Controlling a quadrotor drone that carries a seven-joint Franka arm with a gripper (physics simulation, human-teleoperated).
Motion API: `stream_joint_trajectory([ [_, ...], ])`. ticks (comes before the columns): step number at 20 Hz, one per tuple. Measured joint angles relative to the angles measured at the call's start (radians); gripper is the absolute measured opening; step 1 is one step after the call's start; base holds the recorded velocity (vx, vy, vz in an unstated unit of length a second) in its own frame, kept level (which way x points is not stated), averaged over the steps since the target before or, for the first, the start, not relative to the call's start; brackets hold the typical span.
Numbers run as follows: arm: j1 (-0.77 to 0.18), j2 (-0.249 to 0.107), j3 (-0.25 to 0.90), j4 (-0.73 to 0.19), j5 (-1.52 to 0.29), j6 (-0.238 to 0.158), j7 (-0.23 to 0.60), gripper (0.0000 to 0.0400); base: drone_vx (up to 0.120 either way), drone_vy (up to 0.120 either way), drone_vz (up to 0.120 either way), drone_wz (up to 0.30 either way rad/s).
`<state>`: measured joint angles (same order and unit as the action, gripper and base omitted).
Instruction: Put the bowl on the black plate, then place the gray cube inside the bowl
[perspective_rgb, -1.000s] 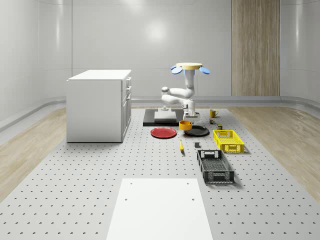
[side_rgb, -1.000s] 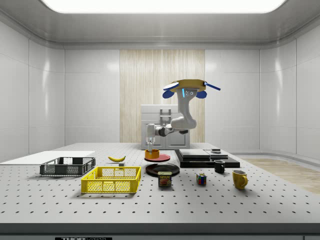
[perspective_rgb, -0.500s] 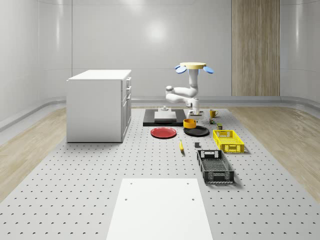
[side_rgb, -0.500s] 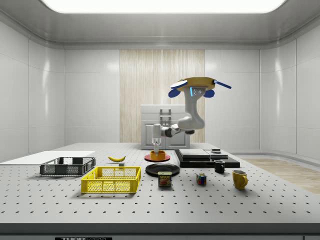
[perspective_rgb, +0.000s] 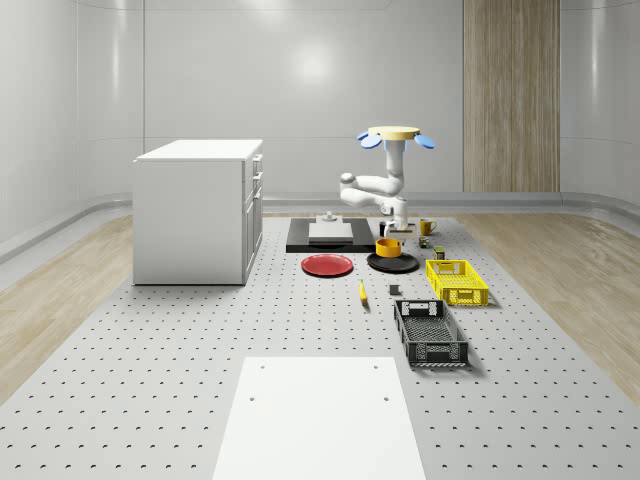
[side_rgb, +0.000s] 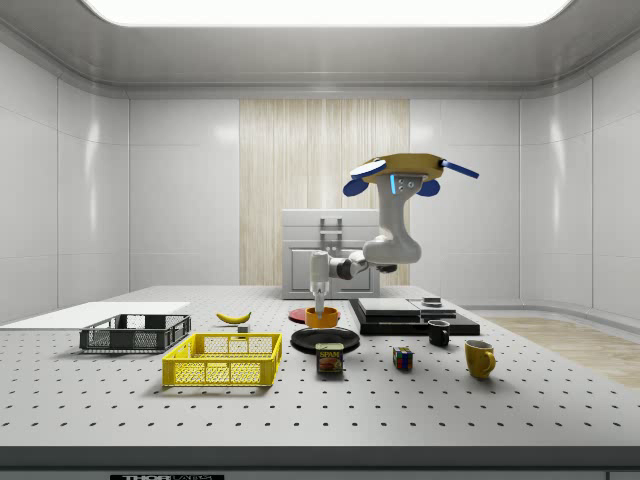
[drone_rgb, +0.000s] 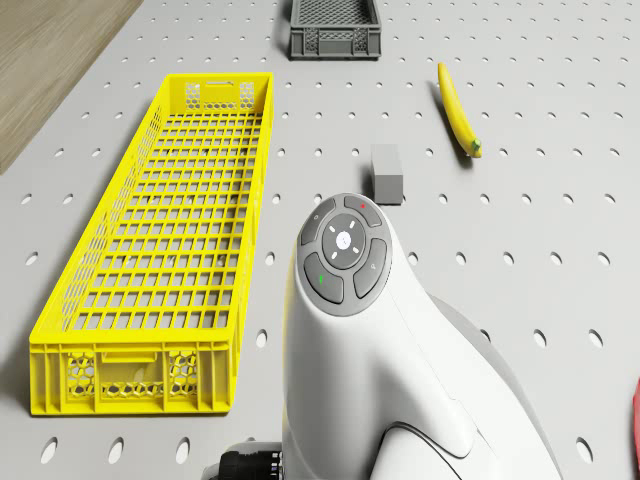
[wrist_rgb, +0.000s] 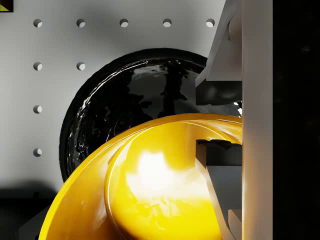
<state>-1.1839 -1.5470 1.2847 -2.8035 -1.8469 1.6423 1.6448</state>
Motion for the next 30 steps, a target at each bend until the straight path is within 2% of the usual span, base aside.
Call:
stream_joint_trajectory([
  [4, 0.000, -0.001, 0.000, 0.000, 0.000, 0.001, 0.000, 0.0100, 0.000, 0.040, -0.020, 0.000],
  [8, 0.000, -0.001, 0.000, 0.000, 0.001, 0.001, 0.000, 0.0100, 0.000, 0.000, -0.110, 0.000],
  [18, -0.034, 0.004, -0.062, 0.017, -0.059, 0.021, 0.024, 0.0100, 0.000, 0.000, 0.000, 0.000],
  [21, -0.045, 0.008, -0.067, 0.018, -0.065, 0.019, 0.035, 0.0246, 0.000, 0.000, 0.000, 0.000],
  [23, -0.049, 0.010, -0.065, 0.017, -0.063, 0.017, 0.039, 0.0306, 0.000, 0.000, 0.100, 0.000],
  [26, -0.052, 0.012, -0.062, 0.016, -0.062, 0.014, 0.043, 0.0356, 0.093, -0.093, 0.053, 0.000],
  [30, -0.053, 0.013, -0.061, 0.015, -0.061, 0.012, 0.045, 0.0384, 0.120, -0.120, 0.000, 0.000],
])
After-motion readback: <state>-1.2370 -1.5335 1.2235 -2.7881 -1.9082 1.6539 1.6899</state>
